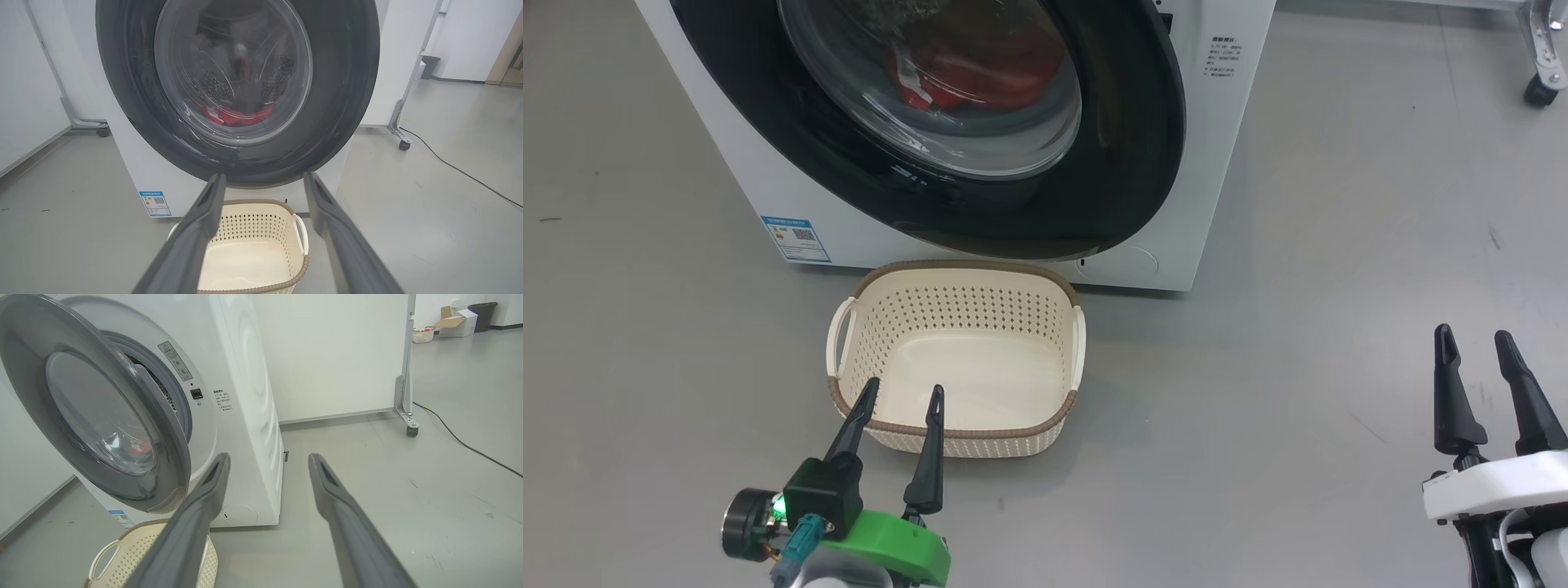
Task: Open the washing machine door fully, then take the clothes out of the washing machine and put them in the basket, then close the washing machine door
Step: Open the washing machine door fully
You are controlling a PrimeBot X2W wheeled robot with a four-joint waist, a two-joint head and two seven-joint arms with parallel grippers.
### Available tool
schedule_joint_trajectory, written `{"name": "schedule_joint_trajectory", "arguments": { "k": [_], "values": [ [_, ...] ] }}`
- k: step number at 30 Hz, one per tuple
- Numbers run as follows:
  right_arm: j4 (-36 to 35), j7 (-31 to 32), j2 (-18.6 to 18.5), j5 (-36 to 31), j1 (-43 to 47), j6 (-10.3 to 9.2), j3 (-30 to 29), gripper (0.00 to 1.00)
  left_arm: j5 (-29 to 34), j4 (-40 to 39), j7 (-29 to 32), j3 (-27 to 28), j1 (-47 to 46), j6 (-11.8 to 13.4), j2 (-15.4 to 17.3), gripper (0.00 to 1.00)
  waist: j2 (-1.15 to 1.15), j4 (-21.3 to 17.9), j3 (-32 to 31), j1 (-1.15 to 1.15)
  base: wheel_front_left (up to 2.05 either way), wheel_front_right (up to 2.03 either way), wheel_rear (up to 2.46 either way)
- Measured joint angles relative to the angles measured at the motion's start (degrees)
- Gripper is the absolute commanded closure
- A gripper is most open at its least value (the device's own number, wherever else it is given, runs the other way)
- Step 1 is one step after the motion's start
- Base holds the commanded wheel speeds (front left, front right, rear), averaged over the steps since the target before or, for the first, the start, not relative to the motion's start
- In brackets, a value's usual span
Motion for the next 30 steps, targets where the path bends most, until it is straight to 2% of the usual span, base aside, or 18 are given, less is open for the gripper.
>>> {"name": "schedule_joint_trajectory", "arguments": {
  "k": [7, 10, 14, 19, 27, 28, 30],
  "values": [
    [-0.69, 0.0, -0.02, 2.48, -0.47, 1.3, -1.55, 0.0, 0.0, -0.46, 0.0, -0.6, -0.07, 0.0, 0.0, 0.0, 0.0, 0.43, 1.57, 0.0, 0.0, 0.0, 0.0],
    [-0.68, 0.09, -1.66, 2.29, -1.99, 1.8, -1.85, 0.0, 0.0, -0.64, 0.0, -1.29, -0.16, 0.0, 0.0, 0.0, 0.0, 0.66, 2.38, 0.0, 0.0, 0.0, 0.0],
    [-0.73, 1.23, -3.78, 2.02, -5.31, 2.67, -2.08, 0.0, 0.0, -0.92, 0.0, -1.97, -0.29, 0.0, 0.01, 0.0, 0.0, 1.11, 3.52, 0.0, 0.0, 0.0, 0.0],
    [-0.81, 2.79, -4.64, 3.26, -9.87, 3.63, -2.92, 0.0, 0.0, -1.32, 0.0, -3.38, -1.48, 0.0, 0.0, 0.0, 0.0, 1.94, 5.08, 0.0, 0.0, 0.0, 0.0],
    [-0.56, 6.72, -5.05, 8.94, -18.05, 4.71, -4.16, 0.0, -0.02, -1.6, 0.0, -5.15, -3.19, 0.0, 0.01, 0.0, 0.0, 3.91, 7.49, 0.0, 0.0, 0.0, 0.0],
    [-0.56, 6.72, -5.05, 8.94, -18.05, 4.71, -4.16, 0.03, -0.02, -1.6, 0.0, -5.15, -3.19, 0.0, 0.01, 0.0, 0.0, 3.91, 7.49, 0.0, 0.0, 0.0, 0.0],
    [-0.05, 7.69, -5.54, 9.69, -19.84, 4.71, -4.61, 0.24, -0.12, -1.72, 0.0, -5.46, -3.52, 0.0, 0.01, 0.0, 0.0, 4.53, 8.03, 0.0, 0.0, 0.0, 0.0]
  ]
}}
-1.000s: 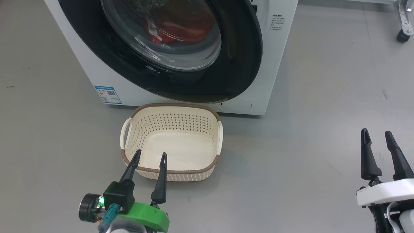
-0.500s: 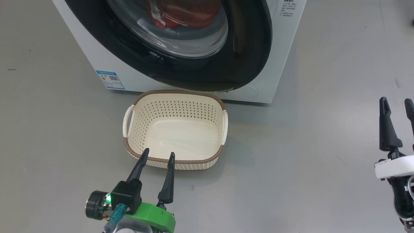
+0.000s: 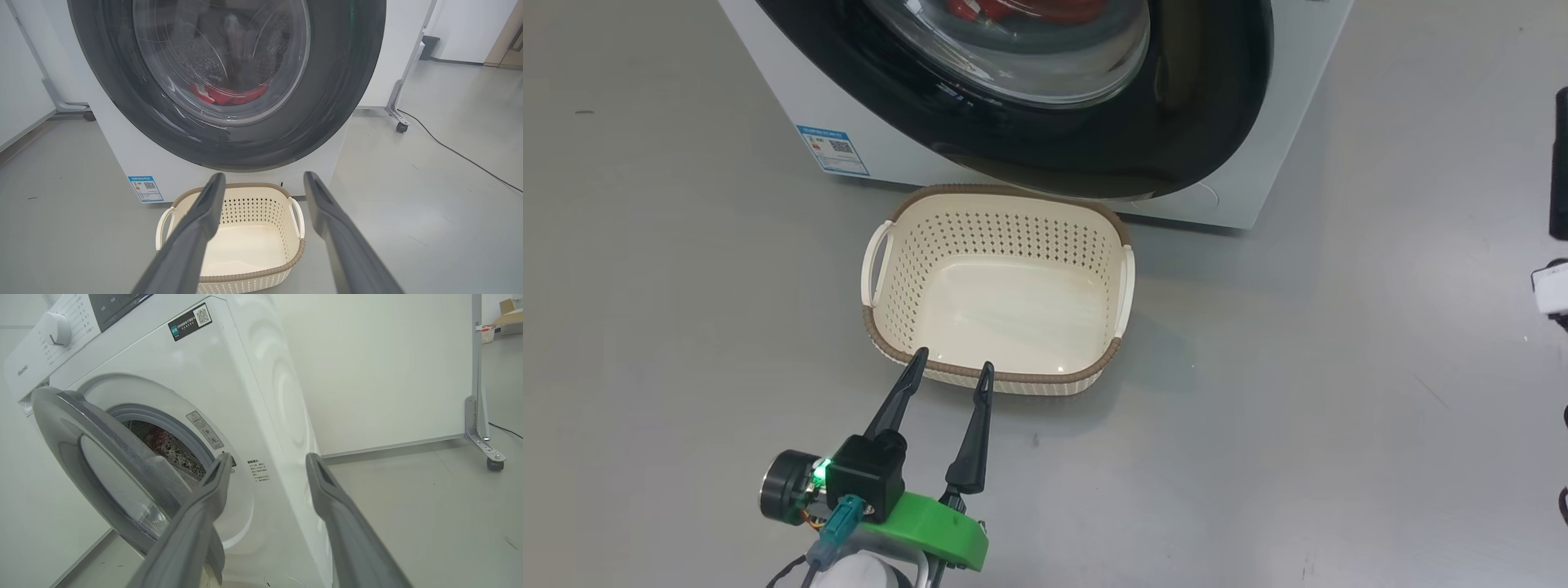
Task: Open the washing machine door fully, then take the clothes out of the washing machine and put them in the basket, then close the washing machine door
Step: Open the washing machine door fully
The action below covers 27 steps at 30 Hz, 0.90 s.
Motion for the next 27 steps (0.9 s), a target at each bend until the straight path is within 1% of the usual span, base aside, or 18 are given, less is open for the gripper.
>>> {"name": "schedule_joint_trajectory", "arguments": {
  "k": [1, 2, 4, 9, 14, 17, 18, 21, 27],
  "values": [
    [0.29, 0.59, -0.29, 0.53, -0.92, 0.01, -0.23, 0.57, -0.12, -0.08, 0.0, -0.16, -0.16, 0.0, -0.01, 0.0, 0.0, 0.32, 0.26, 0.0, 0.0, 0.0, 0.0],
    [0.53, 1.22, -0.41, 1.14, -1.84, 0.02, -0.45, 1.0, -0.27, -0.16, 0.0, -0.33, -0.33, 0.0, -0.01, 0.0, 0.0, 0.63, 0.52, 0.0, 0.0, 0.0, 0.0],
    [1.01, 2.5, -0.42, 2.85, -3.62, 0.36, -0.59, 1.0, -0.41, -0.25, 0.0, -0.48, -0.57, 0.0, -0.01, 0.0, 0.0, 1.26, 1.06, 0.0, 0.0, 0.0, 0.0],
    [2.85, 5.86, -0.1, 8.22, -7.68, 0.36, -1.91, 1.0, -1.32, -0.58, 0.0, -1.36, -0.8, 0.0, -0.02, 0.0, 0.0, 2.77, 2.39, 0.0, 0.0, 0.0, 0.0],
    [5.71, 9.76, 1.37, 15.02, -11.18, 0.16, -3.69, 1.0, -1.53, -0.88, 0.0, -1.87, -1.25, 0.0, -0.02, 0.0, 0.0, 4.3, 3.64, 0.0, 0.0, 0.0, 0.0],
    [7.61, 12.91, 2.2, 18.95, -13.14, -0.76, -4.08, 1.0, -1.9, -1.18, 0.0, -2.05, -1.54, 0.0, -0.02, 0.0, 0.0, 5.17, 4.34, 0.0, 0.0, 0.0, 0.0],
    [8.25, 14.12, 2.31, 20.38, -13.79, -0.78, -4.09, 1.0, -1.9, -1.27, 0.0, -2.04, -1.56, 0.0, -0.03, 0.0, 0.0, 5.47, 4.55, 0.0, 0.0, 0.0, 0.0],
    [9.95, 17.4, 2.47, 23.23, -15.87, -1.86, -4.3, 1.0, -2.31, -1.6, 0.0, -2.05, -1.79, 0.0, -0.02, 0.0, 0.0, 6.23, 5.18, 0.0, 0.0, 0.0, 0.0],
    [12.68, 22.82, 3.09, 28.99, -19.97, -4.65, -5.53, 1.0, -2.49, -1.78, 0.0, -3.32, -2.21, 0.0, -0.02, 0.0, 0.0, 7.58, 6.26, 0.0, 0.0, 0.0, 0.0]
  ]
}}
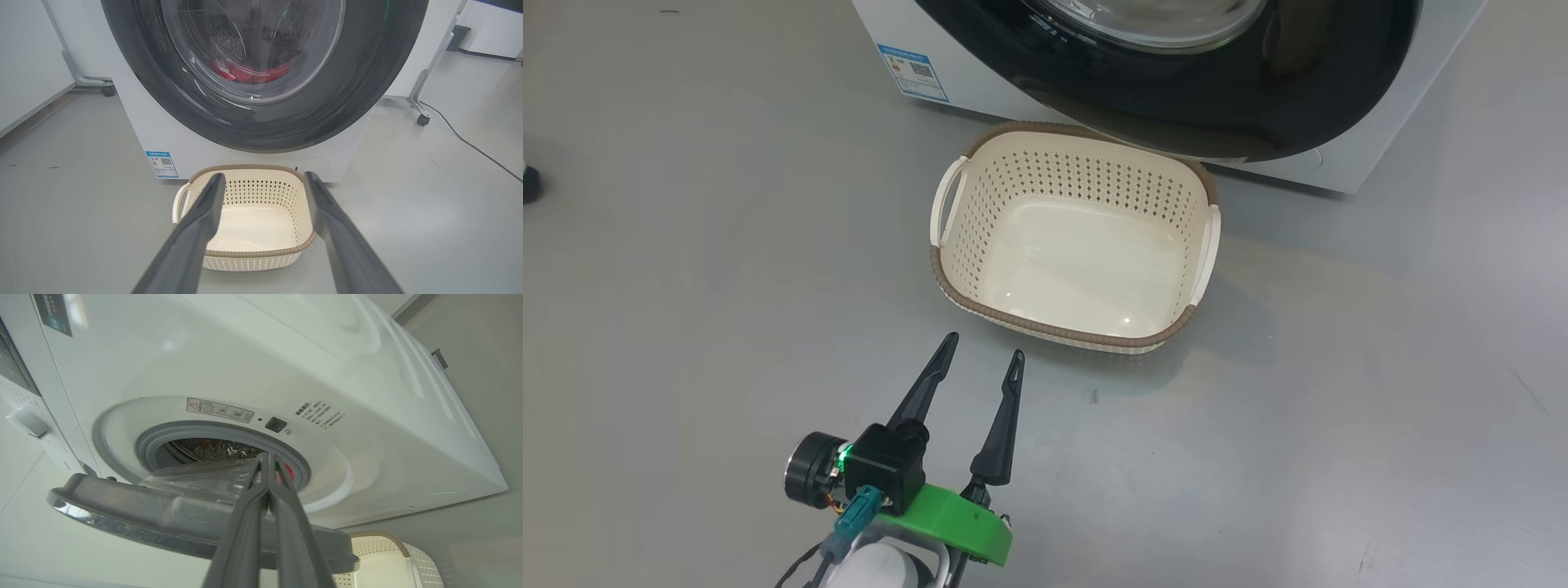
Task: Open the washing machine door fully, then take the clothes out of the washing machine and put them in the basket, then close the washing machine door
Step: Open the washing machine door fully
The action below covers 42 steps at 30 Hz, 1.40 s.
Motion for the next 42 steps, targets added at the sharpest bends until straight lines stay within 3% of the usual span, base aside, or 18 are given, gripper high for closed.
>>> {"name": "schedule_joint_trajectory", "arguments": {
  "k": [10, 18, 42],
  "values": [
    [3.26, 6.22, 0.25, 6.67, -7.09, -4.72, -2.56, 1.0, -0.34, -0.43, 0.0, -0.57, -0.13, 0.0, -0.03, 0.0, 0.0, 1.94, 1.6, 0.0, 0.0, 0.0, 0.0],
    [6.32, 10.99, 0.67, 10.95, -10.6, -6.64, -3.21, 1.0, -0.34, -1.15, 0.0, -1.07, -0.35, 0.0, -0.05, 0.0, 0.0, 3.11, 2.62, 0.0, 0.0, 0.0, 0.0],
    [14.17, 20.13, 3.01, 16.3, -14.38, -7.22, -0.77, 1.0, -1.33, -1.7, 0.0, -0.98, -0.42, 0.0, -0.1, 0.0, 0.0, 4.64, 3.12, 0.0, 0.0, 0.0, 0.0]
  ]
}}
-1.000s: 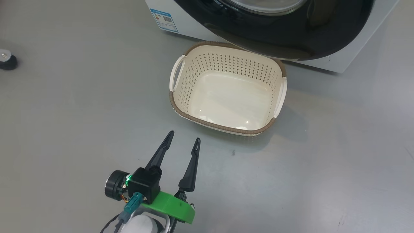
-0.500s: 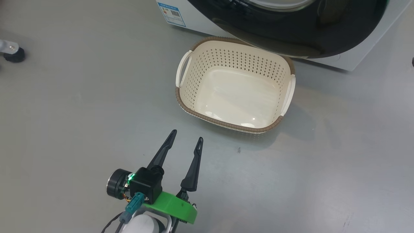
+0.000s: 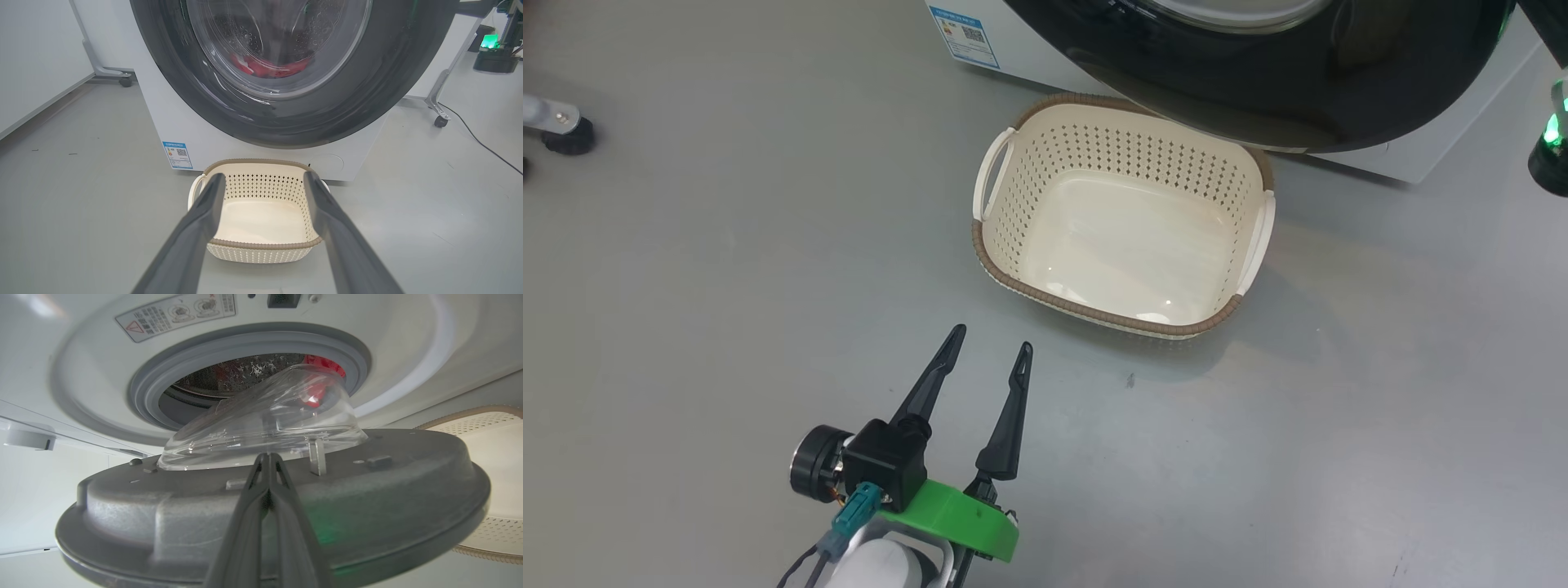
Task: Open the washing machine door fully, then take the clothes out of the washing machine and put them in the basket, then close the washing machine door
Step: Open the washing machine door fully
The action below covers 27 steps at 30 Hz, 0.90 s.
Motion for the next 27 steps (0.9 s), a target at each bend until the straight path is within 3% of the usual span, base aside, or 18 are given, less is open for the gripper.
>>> {"name": "schedule_joint_trajectory", "arguments": {
  "k": [27],
  "values": [
    [5.7, 5.34, 3.0, 2.63, 1.94, -0.01, 2.82, 1.0, -0.01, 1.85, 0.0, 0.73, 0.03, 0.0, 0.0, 0.0, 0.0, -0.33, -4.24, 0.0, 0.0, 0.0, 0.0]
  ]
}}
